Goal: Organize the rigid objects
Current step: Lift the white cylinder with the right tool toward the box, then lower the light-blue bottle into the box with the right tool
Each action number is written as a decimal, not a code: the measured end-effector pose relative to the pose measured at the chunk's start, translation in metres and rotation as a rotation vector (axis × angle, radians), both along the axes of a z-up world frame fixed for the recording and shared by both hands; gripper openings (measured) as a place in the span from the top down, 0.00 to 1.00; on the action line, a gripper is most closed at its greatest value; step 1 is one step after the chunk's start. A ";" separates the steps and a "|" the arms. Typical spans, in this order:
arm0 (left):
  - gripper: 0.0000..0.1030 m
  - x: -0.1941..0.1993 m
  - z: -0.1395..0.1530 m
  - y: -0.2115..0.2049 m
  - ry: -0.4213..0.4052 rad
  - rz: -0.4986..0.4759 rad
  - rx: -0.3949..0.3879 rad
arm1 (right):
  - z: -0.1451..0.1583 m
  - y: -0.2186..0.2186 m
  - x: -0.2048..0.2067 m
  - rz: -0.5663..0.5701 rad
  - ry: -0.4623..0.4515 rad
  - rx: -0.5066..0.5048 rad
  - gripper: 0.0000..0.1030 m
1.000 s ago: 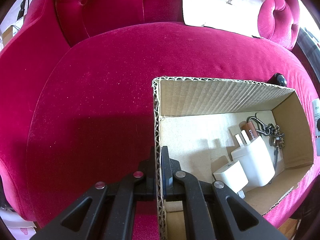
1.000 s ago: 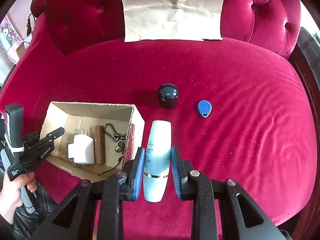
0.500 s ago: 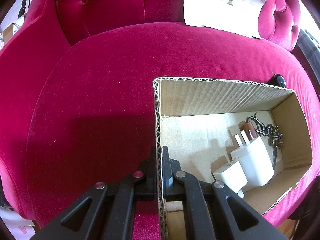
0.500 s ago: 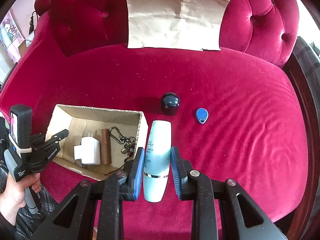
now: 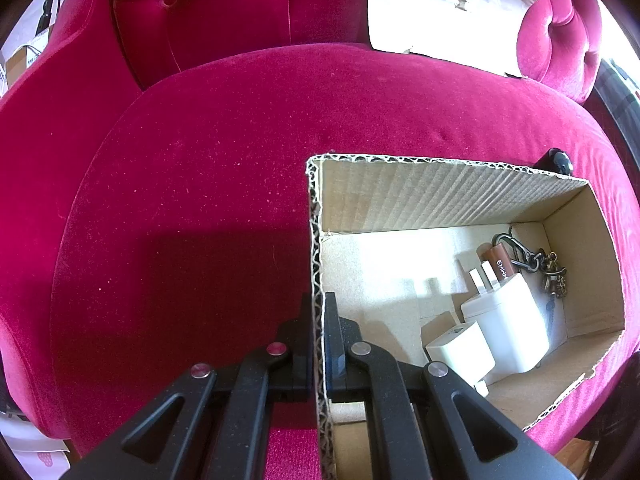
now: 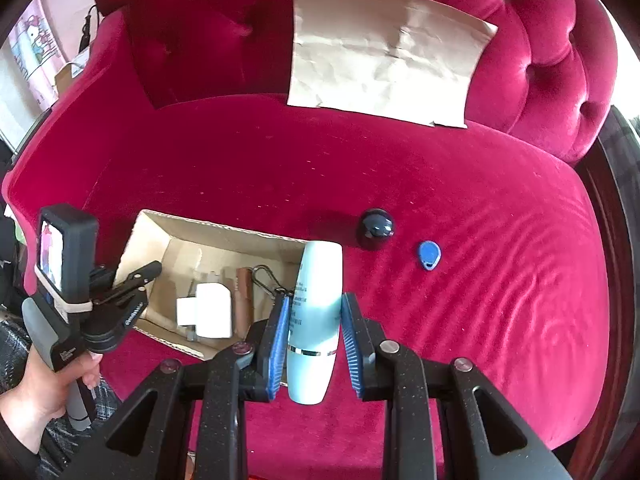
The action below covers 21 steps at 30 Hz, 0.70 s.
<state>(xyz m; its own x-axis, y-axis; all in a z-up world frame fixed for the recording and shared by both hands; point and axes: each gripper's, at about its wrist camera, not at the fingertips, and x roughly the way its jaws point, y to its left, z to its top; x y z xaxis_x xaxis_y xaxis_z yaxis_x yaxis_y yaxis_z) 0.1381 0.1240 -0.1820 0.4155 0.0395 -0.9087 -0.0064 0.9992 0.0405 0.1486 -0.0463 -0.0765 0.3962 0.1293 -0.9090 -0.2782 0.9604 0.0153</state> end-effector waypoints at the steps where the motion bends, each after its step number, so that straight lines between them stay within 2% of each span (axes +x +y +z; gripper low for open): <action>1: 0.97 0.000 0.000 0.000 0.000 0.000 0.000 | 0.001 0.002 0.000 0.004 -0.001 0.000 0.74; 21: 0.97 -0.002 0.000 0.002 0.000 0.002 -0.007 | -0.006 0.058 0.000 0.094 0.003 0.000 0.74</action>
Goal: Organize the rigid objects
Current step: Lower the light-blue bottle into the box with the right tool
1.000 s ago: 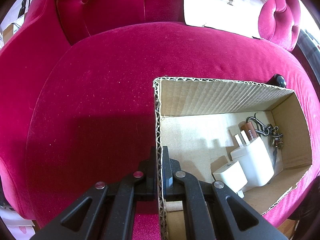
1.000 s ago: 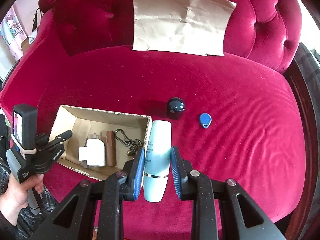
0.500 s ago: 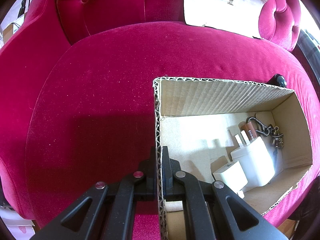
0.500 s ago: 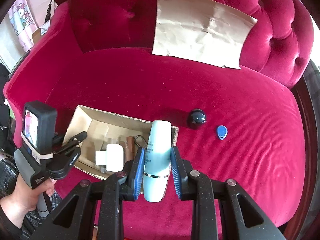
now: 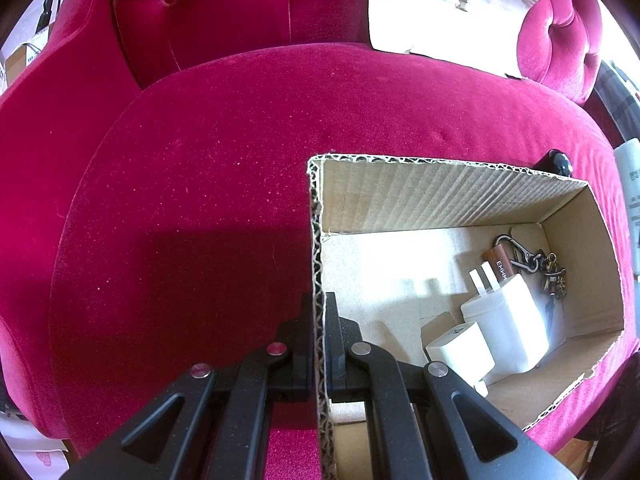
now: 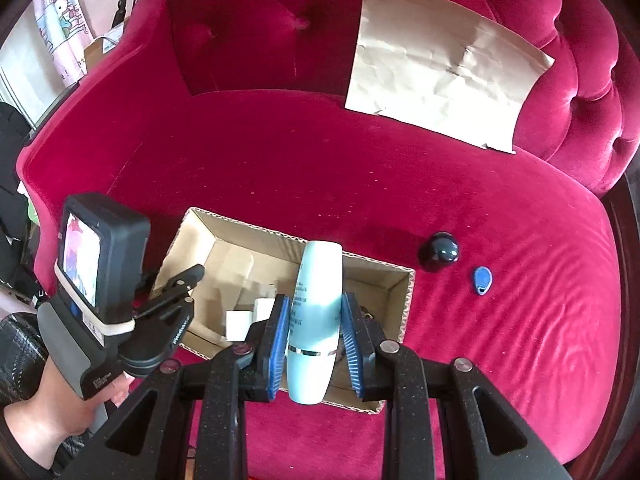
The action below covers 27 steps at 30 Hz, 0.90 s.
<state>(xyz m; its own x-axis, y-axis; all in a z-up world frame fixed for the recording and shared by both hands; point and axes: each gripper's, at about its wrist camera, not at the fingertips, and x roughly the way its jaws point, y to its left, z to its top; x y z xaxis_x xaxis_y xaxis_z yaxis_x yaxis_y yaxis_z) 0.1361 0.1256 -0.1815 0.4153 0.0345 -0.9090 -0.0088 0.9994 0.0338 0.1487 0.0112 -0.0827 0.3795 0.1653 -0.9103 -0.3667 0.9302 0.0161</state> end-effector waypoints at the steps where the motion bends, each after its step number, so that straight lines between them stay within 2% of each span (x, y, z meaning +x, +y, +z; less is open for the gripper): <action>1: 0.97 0.000 0.000 0.000 0.000 0.000 0.000 | -0.002 0.002 0.000 0.002 0.001 -0.001 0.74; 27: 0.97 0.001 -0.001 0.002 0.000 -0.001 0.000 | -0.050 0.023 0.008 -0.048 0.072 -0.001 0.74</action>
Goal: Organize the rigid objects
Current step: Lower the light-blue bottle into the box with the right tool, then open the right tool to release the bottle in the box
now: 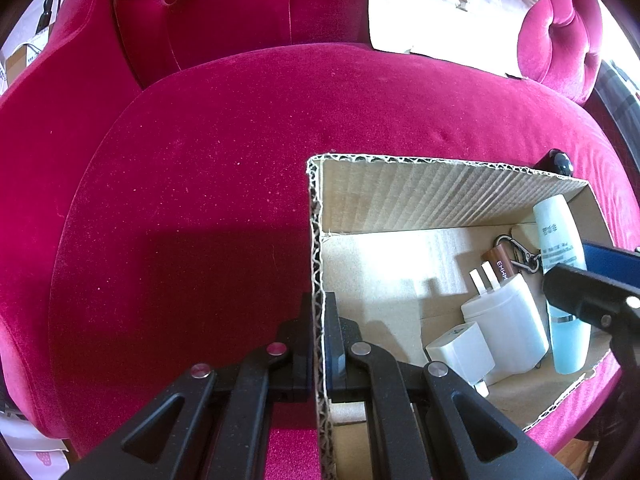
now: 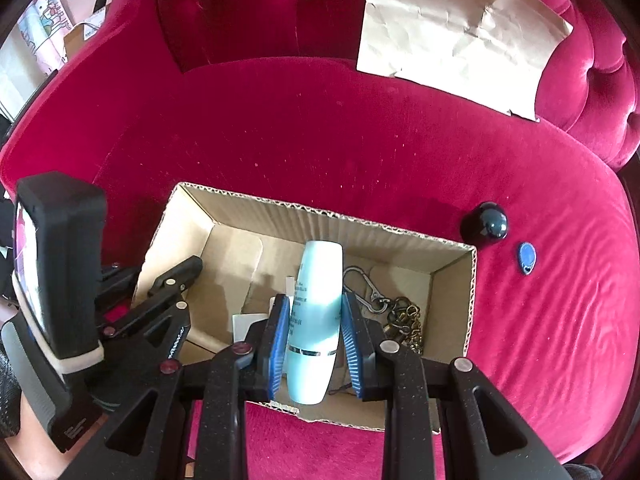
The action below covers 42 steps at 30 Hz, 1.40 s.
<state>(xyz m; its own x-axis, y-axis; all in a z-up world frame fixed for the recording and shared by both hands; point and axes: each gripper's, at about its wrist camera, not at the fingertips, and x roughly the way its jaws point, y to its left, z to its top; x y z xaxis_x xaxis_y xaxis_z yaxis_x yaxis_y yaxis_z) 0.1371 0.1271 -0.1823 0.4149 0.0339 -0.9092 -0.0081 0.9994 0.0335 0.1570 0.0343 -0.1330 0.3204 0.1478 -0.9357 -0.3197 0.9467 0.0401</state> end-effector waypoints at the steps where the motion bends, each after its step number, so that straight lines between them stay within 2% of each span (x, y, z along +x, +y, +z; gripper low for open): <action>1: 0.97 0.000 0.000 0.000 0.000 0.000 0.000 | -0.001 0.000 -0.001 0.000 0.000 0.000 0.74; 15: 0.97 -0.002 -0.001 0.001 -0.001 -0.002 0.001 | -0.005 -0.003 0.003 -0.014 0.009 -0.008 0.71; 16: 0.97 -0.003 -0.001 0.001 0.000 -0.001 0.000 | -0.005 -0.003 0.003 -0.014 0.005 -0.013 0.66; 17: 0.97 -0.003 -0.001 0.001 -0.001 -0.001 -0.001 | -0.004 -0.003 0.003 -0.013 0.002 -0.013 0.52; 18: 0.97 -0.003 -0.001 0.002 -0.001 -0.001 0.000 | -0.003 -0.004 0.003 -0.015 -0.004 -0.011 0.47; 20: 0.97 -0.004 -0.001 0.002 -0.001 -0.001 0.000 | 0.000 -0.005 0.004 -0.029 -0.025 -0.025 0.29; 24: 0.97 -0.002 -0.003 0.000 0.000 -0.001 0.001 | 0.005 -0.007 0.004 -0.034 -0.051 -0.051 0.16; 26: 0.97 -0.002 -0.003 0.000 0.000 0.000 0.000 | 0.004 -0.009 0.004 -0.036 -0.053 -0.062 0.02; 42: 0.97 -0.001 -0.002 0.000 0.004 -0.003 0.011 | 0.006 -0.021 0.005 -0.048 -0.059 -0.061 0.00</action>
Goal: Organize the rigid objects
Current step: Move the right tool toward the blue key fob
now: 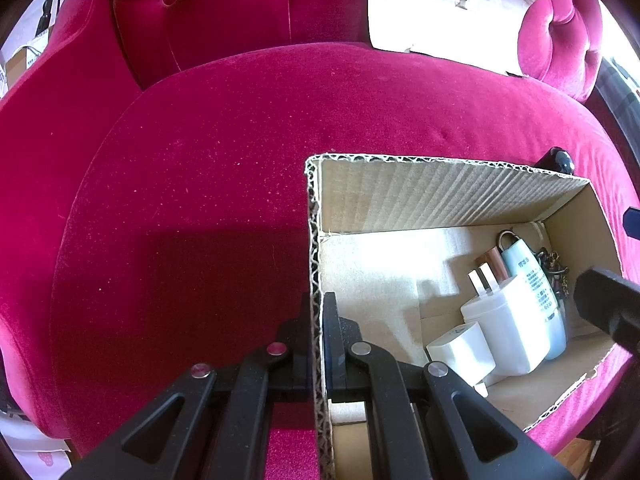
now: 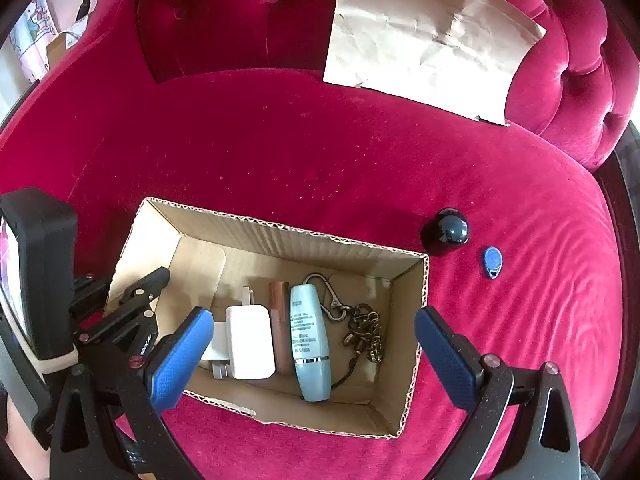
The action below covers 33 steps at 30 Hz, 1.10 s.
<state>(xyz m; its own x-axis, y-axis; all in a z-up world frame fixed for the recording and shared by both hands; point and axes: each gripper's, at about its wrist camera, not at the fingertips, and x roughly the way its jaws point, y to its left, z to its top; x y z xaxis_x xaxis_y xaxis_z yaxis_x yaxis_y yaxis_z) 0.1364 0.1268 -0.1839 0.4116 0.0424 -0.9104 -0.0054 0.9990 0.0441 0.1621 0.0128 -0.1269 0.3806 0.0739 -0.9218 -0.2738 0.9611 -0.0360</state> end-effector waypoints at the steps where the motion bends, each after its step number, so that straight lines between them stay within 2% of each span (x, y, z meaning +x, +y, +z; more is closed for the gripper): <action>1: 0.97 0.000 0.000 0.000 0.000 0.000 0.001 | 0.001 -0.002 0.000 0.001 0.000 0.004 0.00; 11: 0.97 0.003 -0.001 -0.006 0.003 0.005 0.001 | 0.011 -0.022 0.001 0.007 -0.039 0.008 0.00; 24: 0.97 0.004 0.001 -0.006 0.005 0.003 0.003 | 0.024 -0.087 0.021 -0.057 -0.077 0.026 0.00; 33: 0.97 0.004 0.002 -0.005 0.008 0.002 0.002 | 0.012 -0.130 0.040 -0.099 -0.075 -0.001 0.00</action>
<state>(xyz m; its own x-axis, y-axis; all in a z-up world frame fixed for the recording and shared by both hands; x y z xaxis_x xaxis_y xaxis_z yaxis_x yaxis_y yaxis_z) 0.1406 0.1217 -0.1823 0.4045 0.0447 -0.9135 -0.0069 0.9989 0.0458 0.2026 -0.1172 -0.1145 0.4540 0.0315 -0.8905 -0.1737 0.9833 -0.0538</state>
